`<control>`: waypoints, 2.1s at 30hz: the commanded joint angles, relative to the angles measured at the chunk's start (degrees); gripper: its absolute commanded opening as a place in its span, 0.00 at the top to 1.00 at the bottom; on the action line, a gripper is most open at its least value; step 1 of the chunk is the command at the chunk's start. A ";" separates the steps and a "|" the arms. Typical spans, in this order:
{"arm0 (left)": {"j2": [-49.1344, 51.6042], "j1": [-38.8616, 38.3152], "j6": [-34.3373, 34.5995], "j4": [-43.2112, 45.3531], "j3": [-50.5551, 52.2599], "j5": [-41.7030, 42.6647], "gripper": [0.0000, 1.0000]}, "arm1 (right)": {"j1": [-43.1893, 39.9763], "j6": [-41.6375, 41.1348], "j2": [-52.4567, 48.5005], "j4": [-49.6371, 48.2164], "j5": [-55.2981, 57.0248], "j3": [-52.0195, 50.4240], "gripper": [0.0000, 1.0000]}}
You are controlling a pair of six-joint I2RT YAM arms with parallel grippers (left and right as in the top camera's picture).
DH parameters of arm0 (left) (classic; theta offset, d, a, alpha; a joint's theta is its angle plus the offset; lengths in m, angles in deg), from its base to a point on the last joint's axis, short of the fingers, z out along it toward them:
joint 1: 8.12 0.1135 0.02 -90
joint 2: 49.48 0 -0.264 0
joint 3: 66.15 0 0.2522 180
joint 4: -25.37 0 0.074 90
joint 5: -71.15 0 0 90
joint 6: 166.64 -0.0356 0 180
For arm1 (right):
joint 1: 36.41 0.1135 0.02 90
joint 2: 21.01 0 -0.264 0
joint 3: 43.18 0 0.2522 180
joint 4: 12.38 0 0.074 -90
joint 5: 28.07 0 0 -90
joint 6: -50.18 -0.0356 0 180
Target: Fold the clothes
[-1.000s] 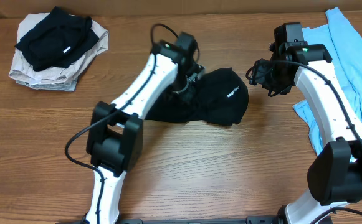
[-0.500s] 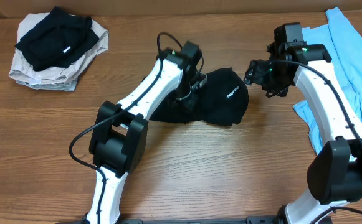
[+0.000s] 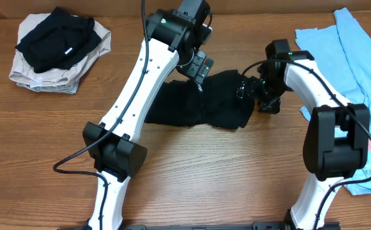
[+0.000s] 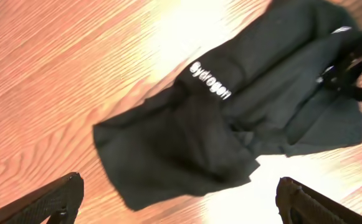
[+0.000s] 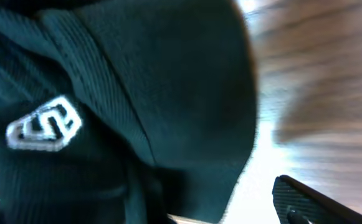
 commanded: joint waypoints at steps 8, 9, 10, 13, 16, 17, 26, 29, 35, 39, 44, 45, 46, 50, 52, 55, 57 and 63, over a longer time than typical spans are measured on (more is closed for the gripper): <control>-0.26 5.92 -0.07 -3.06 -1.11 -3.13 0.00 | 0.22 -0.22 -0.39 -10.27 -3.89 -10.73 0.41; -0.26 6.40 -0.07 -3.21 -1.11 -3.13 0.00 | 0.22 -0.22 -0.39 -10.73 -3.89 -10.73 0.49; -0.26 6.84 -0.07 -3.34 -1.11 -3.13 0.00 | 0.22 -0.22 -0.39 -11.17 -3.89 -10.73 0.59; -0.26 8.44 -0.07 -3.65 -1.11 -3.28 0.00 | -0.63 -0.26 -0.24 -12.09 -3.89 -10.56 0.87; -0.26 9.97 -0.09 -3.63 -1.11 -3.32 0.00 | -3.19 -0.15 0.98 -11.69 -3.87 -10.56 0.91; -0.26 10.86 -0.09 -3.61 -1.11 -3.34 0.00 | -4.50 0.11 1.75 -11.30 -3.89 -10.56 0.91; -0.24 19.85 -0.09 -3.61 -1.11 -3.28 0.00 | -17.55 11.43 11.69 -0.22 -4.33 -6.60 0.96; -0.24 23.04 -0.09 -3.58 -1.11 -3.23 0.00 | -18.71 15.10 14.12 6.32 -4.33 -1.66 0.96; -0.22 25.46 -0.11 -2.97 -1.11 -2.62 0.00 | -10.62 14.27 14.67 12.20 -4.31 7.13 0.96; -0.07 25.44 -0.11 -1.95 -1.03 -2.38 0.00 | -2.54 10.25 14.64 9.75 -3.76 7.80 0.96; 1.01 25.44 -0.09 -0.96 -0.87 1.11 0.00 | 12.66 1.33 14.51 3.26 4.87 7.76 0.96; 1.27 25.44 -0.09 -0.90 -0.87 1.55 0.00 | 14.27 0.37 14.38 2.64 6.01 7.74 0.96; 1.66 25.46 -0.09 -0.87 -0.85 1.95 0.00 | 15.98 -0.57 14.10 1.97 7.19 7.72 0.96; 3.48 25.44 -0.09 -0.90 -0.85 3.43 0.00 | 21.90 -3.13 9.75 -1.18 8.37 7.67 0.96; 4.68 25.42 -0.11 -0.90 -0.85 4.26 0.00 | 24.57 -4.61 5.57 -2.36 7.63 7.67 0.96; 5.53 25.42 -0.11 -0.92 -0.85 4.46 0.00 | 26.69 -4.83 1.70 -3.34 6.21 7.67 0.96; 5.81 25.42 -0.11 -0.85 -0.85 4.44 0.00 | 27.74 -4.81 -0.39 -4.13 4.85 7.67 0.93; 5.81 25.42 -0.11 0.17 -0.85 4.44 0.00 | 28.83 -4.76 -2.05 -5.22 2.25 7.85 0.64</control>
